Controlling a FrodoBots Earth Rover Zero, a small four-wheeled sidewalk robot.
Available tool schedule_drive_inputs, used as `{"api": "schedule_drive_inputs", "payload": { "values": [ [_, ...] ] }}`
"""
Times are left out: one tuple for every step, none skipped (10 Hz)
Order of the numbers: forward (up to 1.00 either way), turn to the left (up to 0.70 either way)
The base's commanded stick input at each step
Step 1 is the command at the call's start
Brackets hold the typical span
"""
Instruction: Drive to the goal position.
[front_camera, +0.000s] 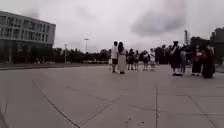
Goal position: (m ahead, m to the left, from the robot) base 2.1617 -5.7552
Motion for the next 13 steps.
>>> {"api": "schedule_drive_inputs", "payload": {
  "values": [
    [0.6, -0.14],
    [0.6, -0.14],
    [0.6, -0.14],
    [0.6, -0.14],
    [0.6, -0.14],
    [0.6, -0.14],
    [0.6, -0.14],
    [0.6, -0.14],
    [0.6, -0.14],
    [0.48, -0.21],
    [0.27, -0.34],
    [0.05, -0.48],
    [0.0, -0.29]
  ]
}}
